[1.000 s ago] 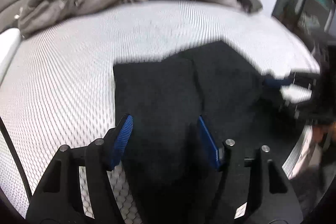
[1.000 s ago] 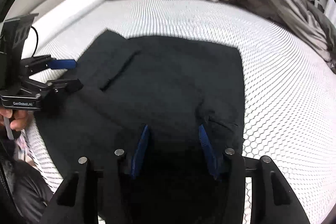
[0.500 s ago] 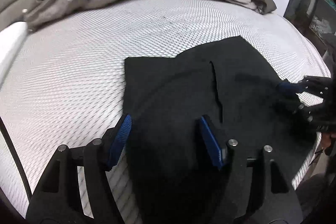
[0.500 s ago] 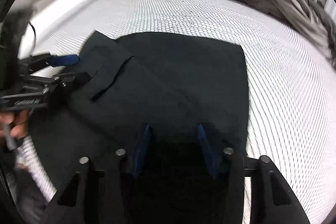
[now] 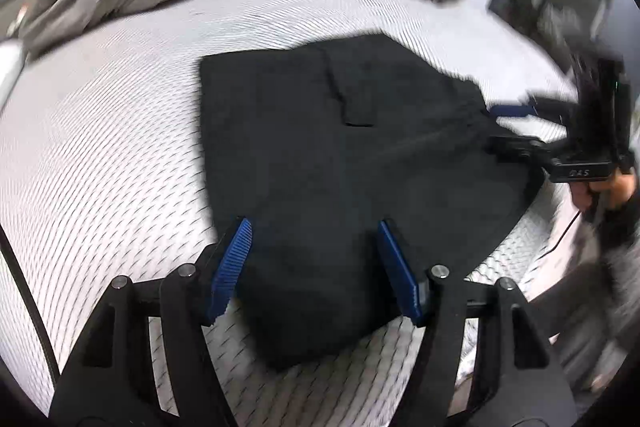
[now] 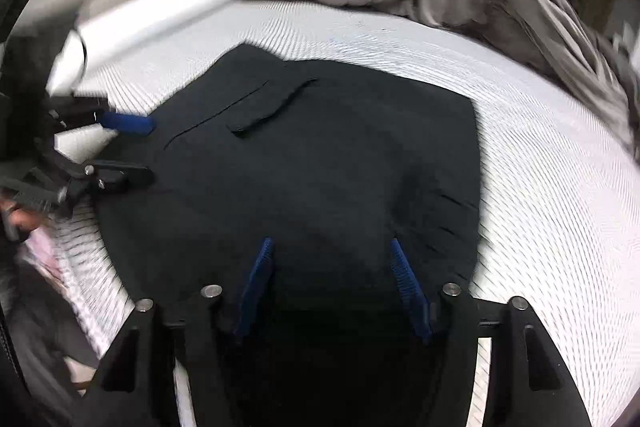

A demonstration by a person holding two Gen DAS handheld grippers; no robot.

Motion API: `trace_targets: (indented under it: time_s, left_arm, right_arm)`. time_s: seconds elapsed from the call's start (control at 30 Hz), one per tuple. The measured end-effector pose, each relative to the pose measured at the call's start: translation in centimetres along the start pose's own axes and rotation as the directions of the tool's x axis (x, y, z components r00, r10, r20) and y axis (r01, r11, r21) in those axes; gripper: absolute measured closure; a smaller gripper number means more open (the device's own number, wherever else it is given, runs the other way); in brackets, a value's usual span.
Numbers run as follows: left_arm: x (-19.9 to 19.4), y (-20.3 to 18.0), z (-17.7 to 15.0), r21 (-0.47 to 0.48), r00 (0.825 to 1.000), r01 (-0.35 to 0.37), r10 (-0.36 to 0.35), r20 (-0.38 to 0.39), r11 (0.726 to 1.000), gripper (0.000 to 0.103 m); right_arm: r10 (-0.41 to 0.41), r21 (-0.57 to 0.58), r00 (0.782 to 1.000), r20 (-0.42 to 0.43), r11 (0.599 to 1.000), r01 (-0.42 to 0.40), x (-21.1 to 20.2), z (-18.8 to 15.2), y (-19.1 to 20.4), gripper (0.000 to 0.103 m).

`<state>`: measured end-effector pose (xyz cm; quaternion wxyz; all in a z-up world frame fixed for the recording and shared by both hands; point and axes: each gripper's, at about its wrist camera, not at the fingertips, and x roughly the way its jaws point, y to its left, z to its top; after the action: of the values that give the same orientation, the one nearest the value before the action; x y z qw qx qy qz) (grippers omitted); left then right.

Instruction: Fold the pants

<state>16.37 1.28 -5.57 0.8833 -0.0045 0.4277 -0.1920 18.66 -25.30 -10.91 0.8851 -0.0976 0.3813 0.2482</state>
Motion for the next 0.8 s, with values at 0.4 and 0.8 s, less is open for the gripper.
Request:
trace_targets:
  time_s: [0.4, 0.8]
  left_arm:
    - [0.6, 5.5, -0.2, -0.271, 1.0, -0.01, 0.008, -0.007, 0.963, 0.074]
    - [0.3, 1.9, 1.6, -0.159, 0.972, -0.22, 0.23, 0.048, 0.962, 0.074]
  right_arm:
    - [0.278, 0.526, 0.958, 0.064, 0.807, -0.269, 2.2, -2.0, -8.5, 0.059]
    - [0.034, 0.47, 0.998, 0.048, 0.881, -0.053, 2.3, -0.4, -8.5, 0.055]
